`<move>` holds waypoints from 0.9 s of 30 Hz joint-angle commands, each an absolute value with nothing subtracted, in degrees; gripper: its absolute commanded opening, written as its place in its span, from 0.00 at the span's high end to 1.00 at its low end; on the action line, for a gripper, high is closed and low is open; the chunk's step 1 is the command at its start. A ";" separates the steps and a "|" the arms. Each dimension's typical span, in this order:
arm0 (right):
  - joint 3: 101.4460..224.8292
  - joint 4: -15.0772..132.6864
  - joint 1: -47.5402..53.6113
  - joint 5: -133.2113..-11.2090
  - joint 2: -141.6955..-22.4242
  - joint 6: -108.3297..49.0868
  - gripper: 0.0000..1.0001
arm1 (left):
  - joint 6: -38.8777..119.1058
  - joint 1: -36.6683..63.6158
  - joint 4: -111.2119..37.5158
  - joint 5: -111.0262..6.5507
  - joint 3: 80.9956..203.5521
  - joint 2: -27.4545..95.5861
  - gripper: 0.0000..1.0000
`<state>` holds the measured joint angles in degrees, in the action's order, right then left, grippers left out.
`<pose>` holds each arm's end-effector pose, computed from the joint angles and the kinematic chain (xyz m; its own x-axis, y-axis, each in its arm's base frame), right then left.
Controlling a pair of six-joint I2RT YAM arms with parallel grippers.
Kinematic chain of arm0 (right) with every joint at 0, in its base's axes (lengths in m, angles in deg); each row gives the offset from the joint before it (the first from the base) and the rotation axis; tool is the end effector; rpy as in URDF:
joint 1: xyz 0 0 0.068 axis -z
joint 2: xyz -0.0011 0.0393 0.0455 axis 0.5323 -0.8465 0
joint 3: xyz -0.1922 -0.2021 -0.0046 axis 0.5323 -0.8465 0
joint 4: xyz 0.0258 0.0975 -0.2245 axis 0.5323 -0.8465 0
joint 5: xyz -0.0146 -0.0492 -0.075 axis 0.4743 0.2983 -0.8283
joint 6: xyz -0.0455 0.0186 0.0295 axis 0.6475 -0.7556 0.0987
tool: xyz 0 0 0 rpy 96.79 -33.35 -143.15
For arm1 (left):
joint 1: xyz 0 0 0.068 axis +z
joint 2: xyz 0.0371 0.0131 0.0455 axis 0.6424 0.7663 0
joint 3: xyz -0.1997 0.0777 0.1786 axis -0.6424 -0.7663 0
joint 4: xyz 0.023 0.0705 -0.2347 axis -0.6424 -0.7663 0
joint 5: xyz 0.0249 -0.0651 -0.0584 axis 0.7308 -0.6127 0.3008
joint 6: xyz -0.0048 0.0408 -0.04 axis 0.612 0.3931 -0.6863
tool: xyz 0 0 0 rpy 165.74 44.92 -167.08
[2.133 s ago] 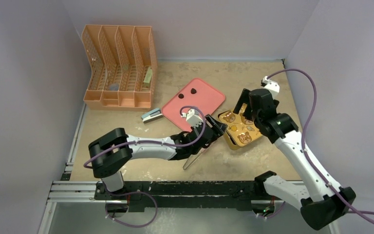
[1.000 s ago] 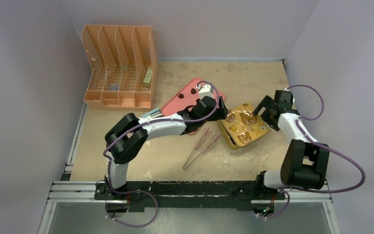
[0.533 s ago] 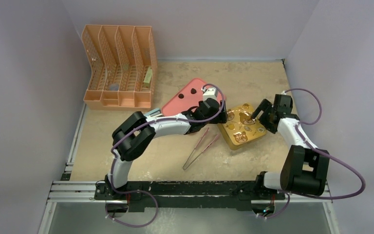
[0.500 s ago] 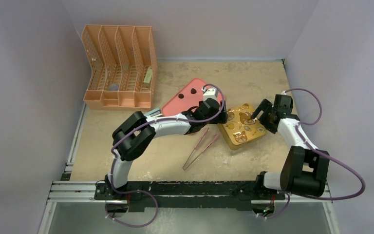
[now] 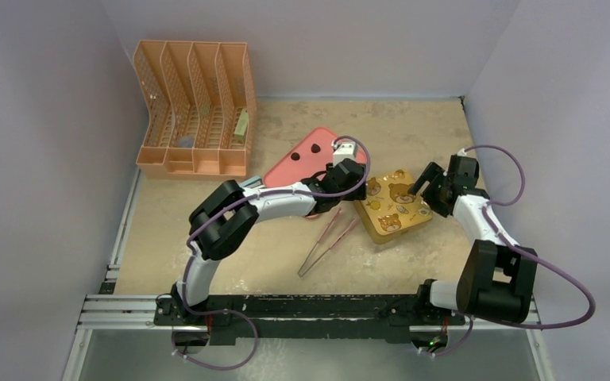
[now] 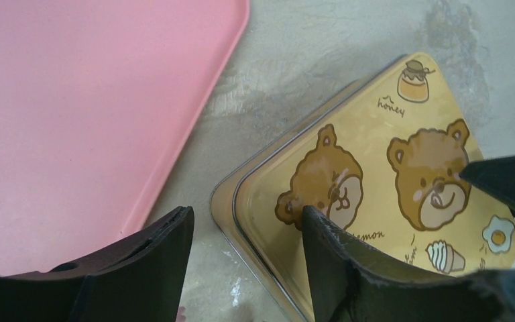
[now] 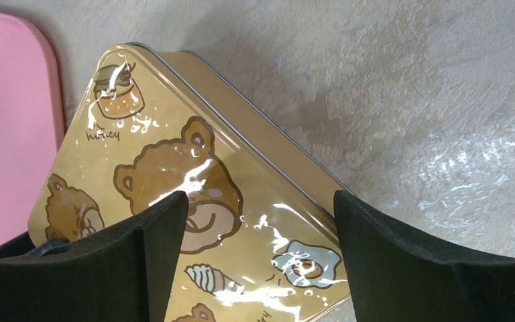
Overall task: Pack the chocolate
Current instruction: Close the box lid on the packing box.
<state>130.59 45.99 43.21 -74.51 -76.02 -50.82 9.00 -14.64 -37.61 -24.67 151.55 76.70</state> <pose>0.2523 -0.0454 0.2233 -0.5571 0.5852 -0.5892 0.4398 0.8098 0.3885 0.2763 -0.3657 0.1992 -0.6614 -0.1740 -0.7296 0.2239 0.8826 -0.4135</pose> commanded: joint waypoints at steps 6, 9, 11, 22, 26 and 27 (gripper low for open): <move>135.18 38.83 43.11 -76.82 -73.61 -49.92 0.09 | 6.37 -14.49 -46.73 -17.73 151.38 76.33 0.50; 137.89 36.56 43.14 -78.88 -72.40 -49.42 0.08 | 5.69 -14.38 -46.84 -19.40 151.14 76.09 0.52; 138.33 36.90 43.06 -77.54 -71.53 -49.36 0.12 | 4.88 -14.04 -45.15 -22.54 150.65 75.92 0.53; 135.73 42.52 35.65 -70.32 -72.06 -52.71 0.39 | 2.58 -10.55 -45.78 -25.73 146.89 75.02 0.64; 132.71 45.08 28.75 -70.61 -75.92 -55.31 0.47 | 2.72 -10.40 -46.96 -25.65 146.03 74.41 0.65; 132.00 45.67 28.31 -70.48 -76.85 -55.90 0.49 | 2.99 -10.40 -45.90 -26.48 145.63 74.15 0.63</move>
